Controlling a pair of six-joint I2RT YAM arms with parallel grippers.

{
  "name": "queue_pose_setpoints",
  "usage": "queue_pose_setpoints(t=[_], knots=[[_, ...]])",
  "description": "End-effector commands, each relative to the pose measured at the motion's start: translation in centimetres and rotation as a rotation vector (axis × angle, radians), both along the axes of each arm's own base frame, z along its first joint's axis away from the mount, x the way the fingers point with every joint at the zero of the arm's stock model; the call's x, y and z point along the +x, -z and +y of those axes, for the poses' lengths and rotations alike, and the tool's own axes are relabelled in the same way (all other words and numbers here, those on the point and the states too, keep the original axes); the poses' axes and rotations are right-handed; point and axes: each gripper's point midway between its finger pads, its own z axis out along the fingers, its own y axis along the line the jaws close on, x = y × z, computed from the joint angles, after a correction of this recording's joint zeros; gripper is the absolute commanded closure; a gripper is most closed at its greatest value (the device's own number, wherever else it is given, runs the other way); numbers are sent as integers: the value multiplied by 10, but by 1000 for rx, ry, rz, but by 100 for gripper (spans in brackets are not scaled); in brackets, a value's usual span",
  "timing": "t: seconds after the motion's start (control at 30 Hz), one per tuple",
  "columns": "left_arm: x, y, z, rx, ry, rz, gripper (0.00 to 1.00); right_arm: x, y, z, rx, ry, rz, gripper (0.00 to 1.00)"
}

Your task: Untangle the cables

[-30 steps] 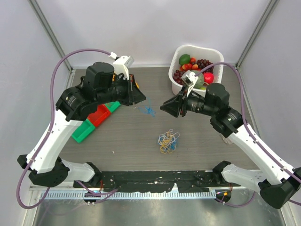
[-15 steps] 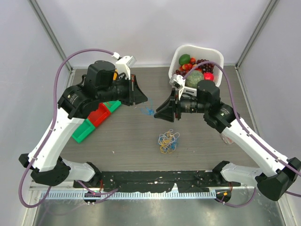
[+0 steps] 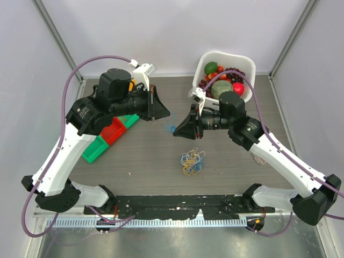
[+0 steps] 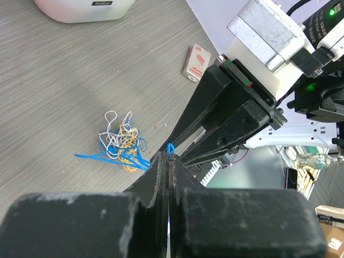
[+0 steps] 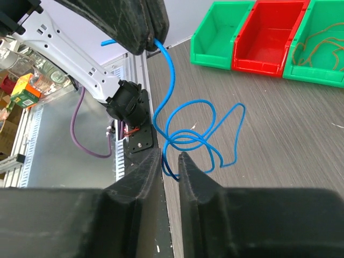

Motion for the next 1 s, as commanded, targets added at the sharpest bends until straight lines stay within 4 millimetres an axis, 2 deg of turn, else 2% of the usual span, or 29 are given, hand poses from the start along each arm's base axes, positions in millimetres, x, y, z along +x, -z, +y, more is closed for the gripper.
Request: queue_pose_setpoints(t=[0.0,0.13,0.2,0.3,0.33,0.47,0.6,0.67,0.8,0.97], knots=[[2,-14,-2,-38,17,-53,100,-2,-35,6,81,-17,-71,84],[6,-12,3,-28,-16,-59,100,0,-36,2,82,26,-64,99],[12,-11,11,-11,-74,-66,100,1,-36,-1,74,52,-56,99],[31,-10,40,50,-263,-101,100,5,-33,-9,65,123,-40,99],[40,-10,56,79,-370,-117,100,3,-31,-12,65,139,-35,99],[55,-14,109,149,-633,-179,100,3,-15,-24,42,221,12,99],[56,-26,135,166,-741,-232,100,-1,0,-33,28,262,51,99],[57,-30,146,180,-789,-253,100,-4,1,-38,45,289,67,99],[56,-36,175,229,-909,-292,100,3,14,-51,28,392,89,99],[51,-53,204,246,-1028,-357,100,9,34,-72,-50,515,118,99]])
